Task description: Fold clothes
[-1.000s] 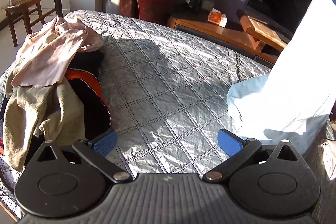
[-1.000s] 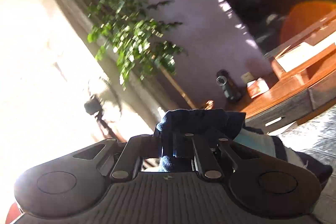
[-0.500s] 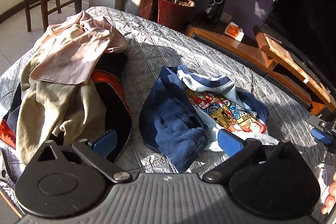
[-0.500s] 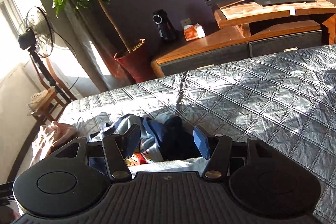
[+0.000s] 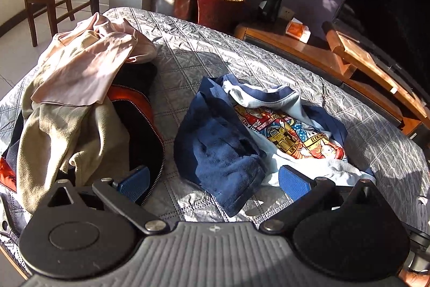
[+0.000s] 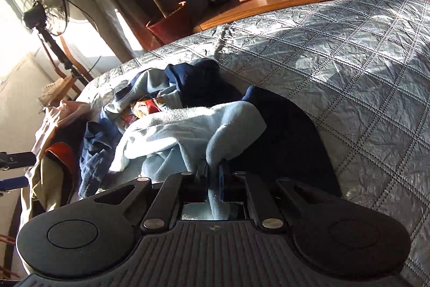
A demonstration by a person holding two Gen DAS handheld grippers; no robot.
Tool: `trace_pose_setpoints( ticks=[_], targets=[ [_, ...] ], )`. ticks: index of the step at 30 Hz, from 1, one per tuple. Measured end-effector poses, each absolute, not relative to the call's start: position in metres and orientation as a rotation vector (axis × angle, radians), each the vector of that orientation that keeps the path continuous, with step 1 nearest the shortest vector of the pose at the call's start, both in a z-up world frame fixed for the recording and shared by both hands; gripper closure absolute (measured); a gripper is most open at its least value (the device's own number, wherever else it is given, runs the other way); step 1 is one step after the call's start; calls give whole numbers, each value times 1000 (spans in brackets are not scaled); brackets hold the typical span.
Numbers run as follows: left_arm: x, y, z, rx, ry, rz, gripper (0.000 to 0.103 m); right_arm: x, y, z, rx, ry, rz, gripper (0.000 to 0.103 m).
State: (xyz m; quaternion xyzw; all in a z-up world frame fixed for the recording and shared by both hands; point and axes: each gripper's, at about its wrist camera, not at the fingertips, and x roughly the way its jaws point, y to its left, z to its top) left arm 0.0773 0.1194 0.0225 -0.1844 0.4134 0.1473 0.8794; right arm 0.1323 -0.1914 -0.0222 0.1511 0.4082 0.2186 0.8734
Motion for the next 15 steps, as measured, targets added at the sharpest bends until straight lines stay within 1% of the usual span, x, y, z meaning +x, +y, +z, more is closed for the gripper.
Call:
trace_pose_setpoints(
  ticks=[5,8,11,13,14,15],
  targets=[
    [77,120,25,-381,848,314,1,53,-123,13,61,734,768,96],
    [77,119,25,-370,848,319,1,2,-67,8,-253,736,926,95],
    [77,119,23,-370,854,322,1,-17,-49,1,-251,821,1028,92],
    [77,121,23,-373,856,324,1,-17,-60,12,-192,764,995,85],
    [76,121,23,-376,854,323,1,-7,-72,16,-132,754,940,72],
    [76,122,24,-380,850,322,1,5,-85,19,-63,751,874,52]
  ],
)
